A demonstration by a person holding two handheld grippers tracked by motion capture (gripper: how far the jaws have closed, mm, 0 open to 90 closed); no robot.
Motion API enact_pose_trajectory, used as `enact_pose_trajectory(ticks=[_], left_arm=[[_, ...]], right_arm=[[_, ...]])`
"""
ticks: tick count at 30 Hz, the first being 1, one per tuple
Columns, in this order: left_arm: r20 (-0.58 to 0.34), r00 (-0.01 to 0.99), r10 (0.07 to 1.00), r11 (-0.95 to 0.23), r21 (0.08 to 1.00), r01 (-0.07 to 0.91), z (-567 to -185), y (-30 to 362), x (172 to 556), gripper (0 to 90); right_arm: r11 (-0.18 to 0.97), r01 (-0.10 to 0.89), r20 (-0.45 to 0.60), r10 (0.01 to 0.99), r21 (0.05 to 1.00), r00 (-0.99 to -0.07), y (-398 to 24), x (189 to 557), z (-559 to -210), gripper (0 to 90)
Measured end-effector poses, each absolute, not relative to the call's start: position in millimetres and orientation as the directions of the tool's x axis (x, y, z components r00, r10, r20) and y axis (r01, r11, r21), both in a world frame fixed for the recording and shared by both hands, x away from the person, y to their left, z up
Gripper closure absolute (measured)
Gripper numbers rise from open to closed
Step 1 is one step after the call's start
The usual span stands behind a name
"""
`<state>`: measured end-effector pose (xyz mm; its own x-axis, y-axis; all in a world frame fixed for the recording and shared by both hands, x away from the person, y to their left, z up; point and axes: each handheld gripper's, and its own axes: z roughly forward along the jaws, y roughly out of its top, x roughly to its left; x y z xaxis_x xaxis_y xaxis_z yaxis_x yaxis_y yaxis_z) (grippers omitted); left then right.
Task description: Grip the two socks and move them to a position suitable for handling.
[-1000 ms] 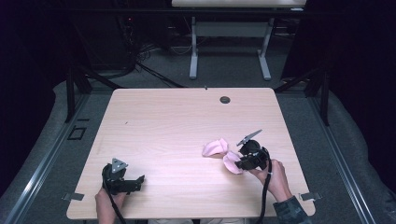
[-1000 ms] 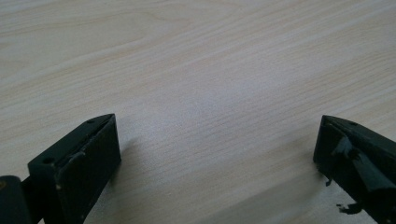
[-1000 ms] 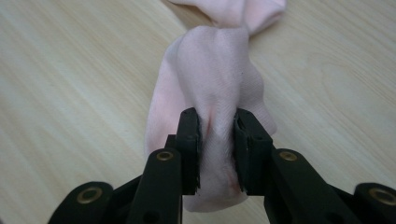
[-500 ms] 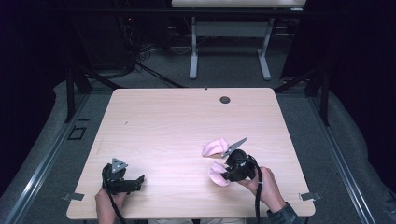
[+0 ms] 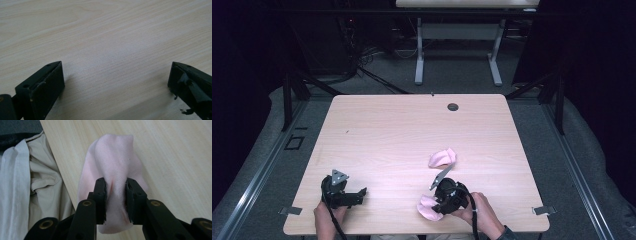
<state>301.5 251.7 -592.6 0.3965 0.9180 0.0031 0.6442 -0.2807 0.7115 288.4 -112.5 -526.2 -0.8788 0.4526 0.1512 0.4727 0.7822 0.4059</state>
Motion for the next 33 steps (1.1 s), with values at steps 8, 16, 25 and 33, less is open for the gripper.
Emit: enact_pose_trajectory(ticks=[8,16,25,33], left_arm=[[0.003,0.397,0.918,-0.281,0.711,0.644,-593,252,302,0.5],[0.003,0.397,0.918,-0.280,0.711,0.644,-593,252,302,0.6],[0.001,0.396,0.918,-0.280,0.711,0.645,-593,252,302,0.6],[0.001,0.396,0.918,-0.280,0.711,0.645,-593,252,302,0.6]], right_arm=[[0.810,0.465,0.151,0.441,0.357,-0.885,-108,286,-540,42.6],[0.774,0.481,0.134,0.471,0.412,-0.872,-121,294,-522,13.9],[0.718,0.532,0.100,0.551,0.450,-0.828,-133,331,-502,0.0],[0.647,0.606,0.097,0.643,0.463,-0.760,-144,380,-501,1.8]])
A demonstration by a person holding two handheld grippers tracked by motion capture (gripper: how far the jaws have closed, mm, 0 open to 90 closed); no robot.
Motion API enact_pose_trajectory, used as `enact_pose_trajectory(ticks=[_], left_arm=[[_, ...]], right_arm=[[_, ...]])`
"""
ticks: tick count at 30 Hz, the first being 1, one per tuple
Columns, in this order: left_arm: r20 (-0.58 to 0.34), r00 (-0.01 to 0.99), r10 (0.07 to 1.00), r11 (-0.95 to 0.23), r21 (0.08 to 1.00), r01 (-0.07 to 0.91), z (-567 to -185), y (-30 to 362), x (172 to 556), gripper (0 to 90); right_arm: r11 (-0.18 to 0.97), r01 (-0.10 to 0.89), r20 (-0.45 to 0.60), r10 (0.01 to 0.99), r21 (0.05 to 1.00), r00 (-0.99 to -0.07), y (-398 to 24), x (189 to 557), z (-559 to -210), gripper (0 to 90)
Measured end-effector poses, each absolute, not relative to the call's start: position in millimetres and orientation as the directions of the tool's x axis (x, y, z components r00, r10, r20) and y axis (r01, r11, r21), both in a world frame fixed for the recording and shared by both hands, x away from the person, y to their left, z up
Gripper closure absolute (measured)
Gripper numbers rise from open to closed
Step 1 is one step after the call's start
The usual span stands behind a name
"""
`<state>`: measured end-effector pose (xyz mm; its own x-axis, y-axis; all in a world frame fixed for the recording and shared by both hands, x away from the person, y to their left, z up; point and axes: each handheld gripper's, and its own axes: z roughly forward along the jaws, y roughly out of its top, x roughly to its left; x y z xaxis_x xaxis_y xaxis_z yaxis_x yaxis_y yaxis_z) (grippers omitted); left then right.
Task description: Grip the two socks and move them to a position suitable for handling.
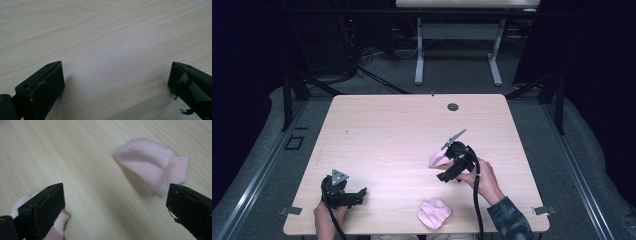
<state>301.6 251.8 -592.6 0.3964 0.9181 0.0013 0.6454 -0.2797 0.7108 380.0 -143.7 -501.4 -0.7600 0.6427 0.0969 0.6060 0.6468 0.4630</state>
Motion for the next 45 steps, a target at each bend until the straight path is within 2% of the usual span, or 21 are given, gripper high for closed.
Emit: enact_pose_trajectory(ticks=[9,10,13,20,26,27,34,38,39,45], left_arm=[[0.001,0.397,0.918,-0.280,0.710,0.646,-593,252,302,0.6],[0.001,0.397,0.918,-0.280,0.710,0.646,-593,252,302,0.6],[0.001,0.397,0.918,-0.280,0.710,0.646,-593,252,302,0.6],[0.001,0.397,0.918,-0.280,0.710,0.646,-593,252,302,0.6],[0.001,0.397,0.918,-0.280,0.710,0.646,-593,252,302,0.6],[0.001,0.397,0.918,-0.280,0.710,0.646,-593,252,302,0.6],[0.002,0.397,0.918,-0.281,0.710,0.646,-593,252,302,0.6],[0.001,0.397,0.918,-0.281,0.710,0.646,-592,252,302,0.6],[0.001,0.397,0.918,-0.281,0.710,0.646,-592,252,302,0.6],[0.001,0.397,0.918,-0.281,0.710,0.646,-593,252,302,0.6]], right_arm=[[0.583,0.670,0.137,0.699,0.460,-0.702,-150,420,-516,8.6],[0.582,0.673,0.140,0.700,0.457,-0.700,-149,428,-518,13.1],[0.587,0.689,0.142,0.708,0.426,-0.692,-146,436,-523,16.3],[0.569,0.736,0.172,0.736,0.366,-0.655,-147,452,-537,36.0],[0.558,0.751,0.159,0.755,0.353,-0.636,-147,455,-543,52.0],[0.587,0.740,0.133,0.747,0.328,-0.651,-148,457,-541,54.5],[0.557,0.742,0.113,0.766,0.373,-0.632,-150,455,-547,74.1],[0.551,0.739,0.124,0.763,0.387,-0.634,-153,455,-546,78.5],[0.519,0.746,0.130,0.778,0.417,-0.615,-152,452,-545,79.1],[0.559,0.672,0.115,0.721,0.486,-0.684,-146,430,-506,79.2]])
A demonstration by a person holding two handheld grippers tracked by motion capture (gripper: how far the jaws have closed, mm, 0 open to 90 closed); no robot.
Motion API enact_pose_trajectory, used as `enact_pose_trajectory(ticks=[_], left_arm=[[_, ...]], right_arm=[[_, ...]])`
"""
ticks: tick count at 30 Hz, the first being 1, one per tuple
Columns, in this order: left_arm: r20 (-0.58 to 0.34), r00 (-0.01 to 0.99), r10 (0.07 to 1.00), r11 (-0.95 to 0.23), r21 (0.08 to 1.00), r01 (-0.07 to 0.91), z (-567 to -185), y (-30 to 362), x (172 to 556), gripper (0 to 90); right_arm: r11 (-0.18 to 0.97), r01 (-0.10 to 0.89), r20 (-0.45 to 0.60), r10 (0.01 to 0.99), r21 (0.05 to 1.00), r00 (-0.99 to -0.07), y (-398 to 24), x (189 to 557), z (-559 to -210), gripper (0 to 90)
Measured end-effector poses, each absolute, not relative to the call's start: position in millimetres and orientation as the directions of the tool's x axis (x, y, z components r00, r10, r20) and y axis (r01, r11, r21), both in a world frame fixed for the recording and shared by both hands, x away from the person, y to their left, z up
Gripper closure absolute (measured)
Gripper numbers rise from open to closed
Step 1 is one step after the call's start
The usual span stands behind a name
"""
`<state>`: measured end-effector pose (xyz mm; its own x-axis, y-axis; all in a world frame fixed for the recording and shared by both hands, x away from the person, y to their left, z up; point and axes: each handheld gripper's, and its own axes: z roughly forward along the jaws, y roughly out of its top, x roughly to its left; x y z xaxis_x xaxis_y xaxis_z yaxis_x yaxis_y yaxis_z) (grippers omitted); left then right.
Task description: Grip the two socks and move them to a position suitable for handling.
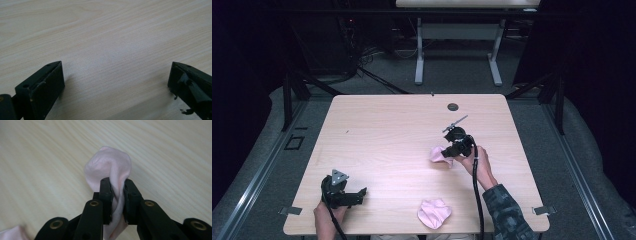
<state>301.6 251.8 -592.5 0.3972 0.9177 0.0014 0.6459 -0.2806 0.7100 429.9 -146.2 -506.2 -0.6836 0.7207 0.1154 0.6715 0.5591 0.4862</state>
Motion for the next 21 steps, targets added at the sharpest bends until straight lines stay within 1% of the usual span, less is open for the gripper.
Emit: enact_pose_trajectory(ticks=[1,6,9,10,11,13,15,16,18,19,21], left_arm=[[0.002,0.397,0.918,-0.280,0.711,0.645,-593,252,302,0.6],[0.001,0.395,0.919,-0.279,0.711,0.646,-593,252,302,0.6],[0.002,0.396,0.918,-0.279,0.710,0.646,-593,252,302,0.6],[0.002,0.396,0.918,-0.279,0.710,0.646,-593,252,302,0.6],[0.002,0.395,0.919,-0.279,0.711,0.646,-593,252,302,0.6],[0.002,0.396,0.918,-0.280,0.711,0.645,-593,252,302,0.6],[0.002,0.396,0.918,-0.280,0.710,0.646,-593,252,302,0.5],[0.002,0.396,0.918,-0.280,0.710,0.646,-593,252,302,0.5],[0.002,0.396,0.918,-0.280,0.710,0.646,-593,252,302,0.6],[0.003,0.395,0.918,-0.280,0.710,0.646,-593,252,302,0.5],[0.003,0.396,0.918,-0.281,0.710,0.645,-592,252,302,0.6]], right_arm=[[0.552,0.655,0.111,0.715,0.516,-0.690,-141,422,-501,79.2],[0.620,0.553,0.093,0.616,0.557,-0.783,-118,391,-476,79.0],[0.645,0.517,0.095,0.571,0.562,-0.816,-102,380,-475,78.8],[0.645,0.517,0.095,0.571,0.562,-0.816,-102,380,-475,78.8],[0.669,0.503,0.095,0.547,0.547,-0.832,-93,376,-479,78.8],[0.693,0.503,0.096,0.537,0.517,-0.838,-85,377,-490,78.7],[0.714,0.517,0.085,0.547,0.472,-0.833,-80,383,-507,78.5],[0.714,0.517,0.085,0.547,0.472,-0.833,-80,383,-507,78.5],[0.725,0.537,0.087,0.559,0.430,-0.824,-79,391,-526,77.7],[0.729,0.543,0.082,0.565,0.417,-0.821,-80,394,-532,76.3],[0.732,0.546,0.071,0.571,0.408,-0.818,-80,395,-539,65.2]])
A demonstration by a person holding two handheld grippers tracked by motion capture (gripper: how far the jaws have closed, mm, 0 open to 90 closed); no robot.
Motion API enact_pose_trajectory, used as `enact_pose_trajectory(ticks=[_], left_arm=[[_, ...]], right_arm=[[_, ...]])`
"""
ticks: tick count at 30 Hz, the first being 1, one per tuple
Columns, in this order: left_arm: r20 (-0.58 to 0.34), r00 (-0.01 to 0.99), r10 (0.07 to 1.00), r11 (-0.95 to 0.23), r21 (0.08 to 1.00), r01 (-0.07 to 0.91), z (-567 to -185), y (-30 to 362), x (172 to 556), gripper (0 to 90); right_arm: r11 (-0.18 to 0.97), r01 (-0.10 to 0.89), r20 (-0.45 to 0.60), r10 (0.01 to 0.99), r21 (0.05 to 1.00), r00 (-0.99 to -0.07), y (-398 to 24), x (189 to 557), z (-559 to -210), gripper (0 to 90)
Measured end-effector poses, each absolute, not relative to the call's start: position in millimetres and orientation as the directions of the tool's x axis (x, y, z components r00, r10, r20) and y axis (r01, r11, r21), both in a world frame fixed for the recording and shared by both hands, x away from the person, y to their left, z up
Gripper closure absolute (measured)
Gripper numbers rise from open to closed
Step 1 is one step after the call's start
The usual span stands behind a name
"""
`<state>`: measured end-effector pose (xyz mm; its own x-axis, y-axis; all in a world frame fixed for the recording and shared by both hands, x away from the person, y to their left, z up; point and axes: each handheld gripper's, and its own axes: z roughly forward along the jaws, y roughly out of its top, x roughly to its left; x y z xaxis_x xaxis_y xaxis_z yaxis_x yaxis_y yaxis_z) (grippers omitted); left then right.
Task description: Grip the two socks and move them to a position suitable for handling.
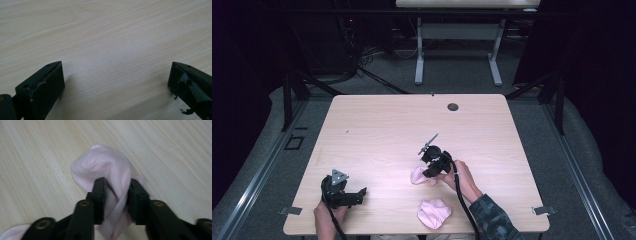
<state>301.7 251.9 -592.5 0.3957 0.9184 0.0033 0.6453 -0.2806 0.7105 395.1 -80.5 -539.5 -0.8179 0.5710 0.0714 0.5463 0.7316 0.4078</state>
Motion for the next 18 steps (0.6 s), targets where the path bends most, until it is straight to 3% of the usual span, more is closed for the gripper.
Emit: enact_pose_trajectory(ticks=[2,4,9,12,18], left_arm=[[0.003,0.396,0.918,-0.280,0.710,0.646,-592,252,302,0.6],[0.003,0.398,0.918,-0.282,0.710,0.646,-592,252,302,0.6],[0.001,0.391,0.920,-0.276,0.712,0.646,-593,251,303,0.6],[0.002,0.396,0.918,-0.279,0.711,0.645,-592,250,304,0.6],[-0.040,0.380,0.924,-0.241,0.711,0.660,-587,242,295,0.4]], right_arm=[[0.731,0.544,0.061,0.574,0.412,-0.817,-83,394,-538,50.3],[0.719,0.537,0.047,0.579,0.442,-0.814,-87,390,-531,41.3],[0.696,0.520,0.049,0.576,0.495,-0.816,-101,371,-512,25.1],[0.687,0.512,0.035,0.579,0.515,-0.814,-109,358,-507,19.3],[0.671,0.517,0.040,0.589,0.531,-0.807,-125,331,-505,22.3]])
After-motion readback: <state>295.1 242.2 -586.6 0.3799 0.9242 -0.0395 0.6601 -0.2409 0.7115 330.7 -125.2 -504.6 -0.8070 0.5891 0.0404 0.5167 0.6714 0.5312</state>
